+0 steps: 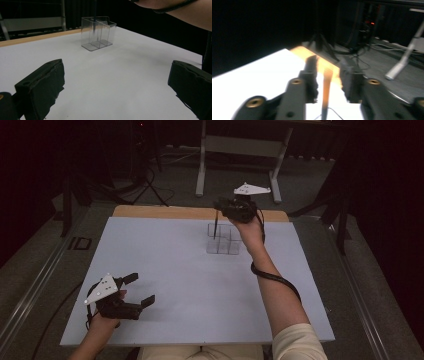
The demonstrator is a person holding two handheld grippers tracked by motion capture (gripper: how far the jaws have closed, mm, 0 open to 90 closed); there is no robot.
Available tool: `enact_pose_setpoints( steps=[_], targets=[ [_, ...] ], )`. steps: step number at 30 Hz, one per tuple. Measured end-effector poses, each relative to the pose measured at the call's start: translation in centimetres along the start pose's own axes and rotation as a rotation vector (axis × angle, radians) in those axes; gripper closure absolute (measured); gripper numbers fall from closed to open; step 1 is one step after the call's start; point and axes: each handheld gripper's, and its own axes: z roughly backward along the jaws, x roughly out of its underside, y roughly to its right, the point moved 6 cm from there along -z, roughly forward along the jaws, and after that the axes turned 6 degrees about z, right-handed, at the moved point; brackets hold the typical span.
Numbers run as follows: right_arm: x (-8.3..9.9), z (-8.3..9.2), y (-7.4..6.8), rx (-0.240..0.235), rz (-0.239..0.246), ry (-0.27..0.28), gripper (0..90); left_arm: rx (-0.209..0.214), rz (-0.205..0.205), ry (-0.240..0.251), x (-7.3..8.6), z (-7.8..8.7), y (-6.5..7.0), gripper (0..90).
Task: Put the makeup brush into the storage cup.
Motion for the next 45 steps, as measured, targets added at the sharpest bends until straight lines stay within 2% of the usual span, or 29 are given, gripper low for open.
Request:
enact_pose_setpoints(
  steps=[1, 2, 3, 6, 7, 10, 12, 13, 15, 16, 20, 26, 31, 45],
  targets=[
    [0.0, 0.0, 0.0, -0.007, -0.008, 0.002, 57.7, 0.001, 0.001, 0.0, 0.0, 0.0, 0.0, 1.9],
    [0.0, 0.0, 0.0, -0.007, -0.008, 0.002, 57.7, 0.001, 0.001, 0.0, 0.0, 0.0, 0.0, 1.9],
    [0.1, -0.1, 0.1, -0.01, -0.028, 0.003, 49.5, 0.002, 0.002, -0.001, 0.0, 0.0, 0.0, 1.9],
    [0.2, 0.0, 0.0, -0.01, -0.044, -0.017, 39.1, 0.003, 0.002, -0.002, 0.0, 0.0, 0.0, 1.9],
    [0.3, 0.0, 0.0, 0.002, -0.046, -0.024, 38.4, 0.004, 0.003, -0.002, 0.0, 0.0, 0.0, 1.9],
    [0.5, 0.4, -0.1, 0.0, -0.065, -0.017, 31.2, 0.004, 0.003, -0.003, 0.0, 0.0, 0.0, 1.9],
    [0.6, 0.5, -0.3, -0.03, -0.074, -0.02, 28.1, 0.003, 0.003, -0.005, 0.0, 0.0, 0.1, 1.9],
    [0.7, 0.5, -0.3, -0.029, -0.074, -0.024, 26.5, 0.003, 0.003, -0.005, 0.0, 0.0, 0.1, 1.9],
    [0.9, 0.7, -0.6, -0.075, -0.098, -0.012, 22.1, 0.004, 0.003, -0.005, 0.0, 0.0, 0.1, 1.9],
    [0.9, 0.8, -0.8, -0.085, -0.097, -0.009, 18.1, 0.003, 0.002, -0.006, 0.0, 0.0, 0.1, 1.9],
    [1.5, 1.3, -1.6, -0.109, -0.066, -0.019, 13.7, 0.002, 0.004, -0.001, -0.1, 0.0, 0.1, 1.9],
    [2.1, 2.5, -2.7, -0.127, -0.051, 0.007, 13.8, 0.003, 0.002, -0.003, -0.1, 0.0, 0.1, 1.9],
    [3.0, 3.6, -3.5, -0.126, -0.023, -0.016, 14.0, 0.003, 0.001, -0.005, -0.1, -0.1, 0.2, 1.9],
    [5.1, 6.9, -5.6, -0.133, -0.012, -0.036, 14.2, 0.006, 0.008, 0.0, -0.2, 0.0, 0.3, 1.9]
  ],
)
